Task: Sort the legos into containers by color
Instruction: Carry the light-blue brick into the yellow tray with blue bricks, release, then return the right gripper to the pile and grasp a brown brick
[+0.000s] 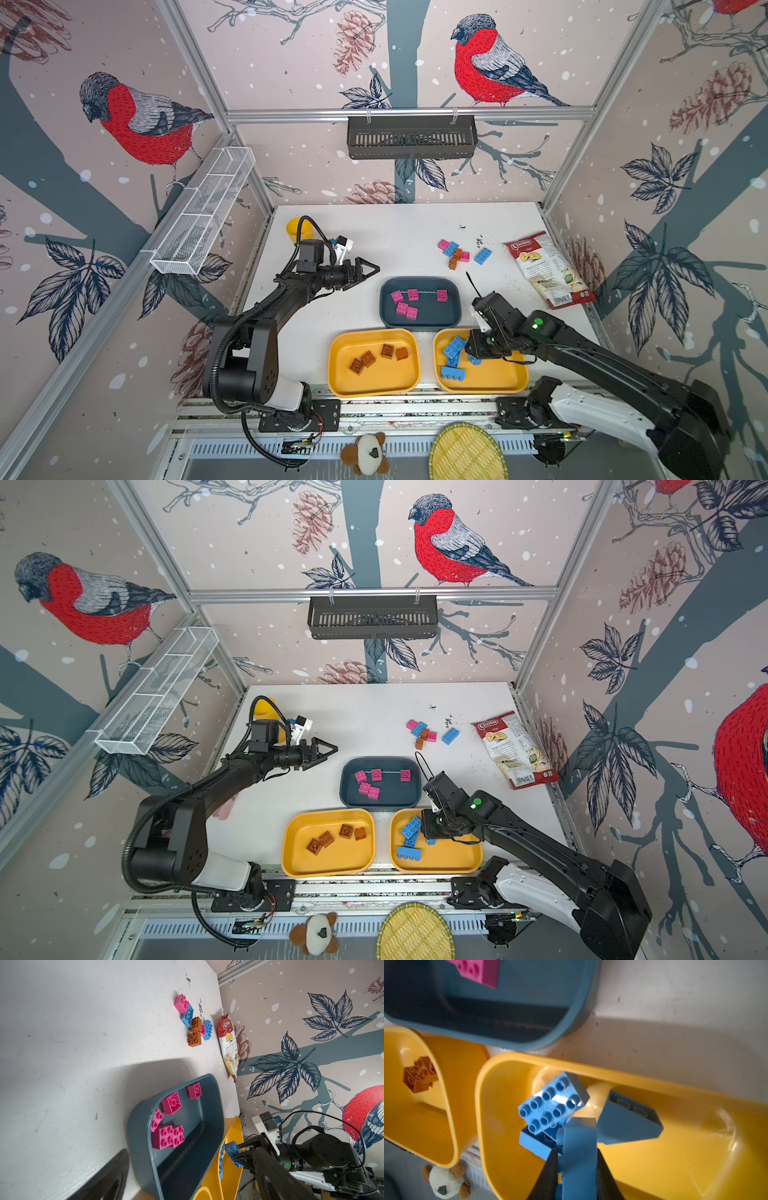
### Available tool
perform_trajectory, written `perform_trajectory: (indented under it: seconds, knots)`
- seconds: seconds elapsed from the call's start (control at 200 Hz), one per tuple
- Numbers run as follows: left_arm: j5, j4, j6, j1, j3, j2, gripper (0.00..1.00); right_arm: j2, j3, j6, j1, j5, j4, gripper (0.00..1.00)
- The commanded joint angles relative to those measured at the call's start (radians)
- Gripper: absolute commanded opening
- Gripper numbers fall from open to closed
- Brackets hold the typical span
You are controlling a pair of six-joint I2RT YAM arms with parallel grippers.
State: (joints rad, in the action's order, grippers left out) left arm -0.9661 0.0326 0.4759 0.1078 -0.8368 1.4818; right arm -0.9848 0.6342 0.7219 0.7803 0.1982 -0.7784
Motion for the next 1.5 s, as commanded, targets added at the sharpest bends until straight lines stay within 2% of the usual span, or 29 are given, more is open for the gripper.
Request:
perform_trajectory:
  seconds: [0.0,0.045,0.13,0.28,0.4,0.615,0.706,0.881,1.076,1.166,1.276,1.386,1.496]
  knots:
    - [-0.009,-0.024,-0.031,0.001,-0.008,0.0,0.92,-0.01,0.017,0.015,0.0,-0.006,-0.015,0.41]
    - [-0.01,-0.028,-0.031,0.002,-0.007,-0.001,0.93,-0.017,0.054,-0.004,-0.015,-0.038,-0.032,0.53]
    - [-0.011,-0.026,-0.031,0.002,-0.01,-0.006,0.93,-0.017,0.109,-0.063,-0.091,-0.054,-0.023,0.68]
    - [-0.013,-0.021,-0.03,0.001,-0.011,-0.021,0.93,-0.04,0.179,-0.185,-0.271,-0.034,0.044,0.77]
    - [-0.016,-0.04,-0.014,0.001,-0.004,-0.047,0.93,-0.124,0.251,-0.297,-0.395,-0.036,0.094,0.84]
    - [-0.01,-0.055,0.003,-0.004,0.013,-0.08,0.93,-0.381,0.423,-0.433,-0.518,-0.046,0.162,0.87]
    - [-0.007,-0.089,0.026,-0.007,0.028,-0.094,0.93,-0.479,0.485,-0.447,-0.527,-0.094,0.204,0.89]
    - [0.009,-0.11,0.044,-0.008,0.035,-0.107,0.93,-0.667,0.623,-0.49,-0.531,-0.117,0.248,0.91]
    - [0.031,-0.076,0.026,-0.015,0.023,-0.11,0.93,-0.826,0.723,-0.484,-0.519,-0.106,0.272,0.88]
    - [0.036,-0.07,0.023,-0.018,0.021,-0.108,0.93,-0.888,0.769,-0.508,-0.492,-0.136,0.268,0.86]
    - [0.033,-0.054,0.012,-0.022,0.01,-0.09,0.93,-0.953,0.814,-0.458,-0.48,-0.096,0.283,0.79]
    - [0.036,-0.036,-0.002,-0.025,0.001,-0.077,0.93,-0.991,0.83,-0.395,-0.44,-0.112,0.306,0.78]
    - [0.036,-0.036,-0.007,-0.029,0.001,-0.071,0.93,-1.042,0.851,-0.34,-0.423,-0.15,0.307,0.73]
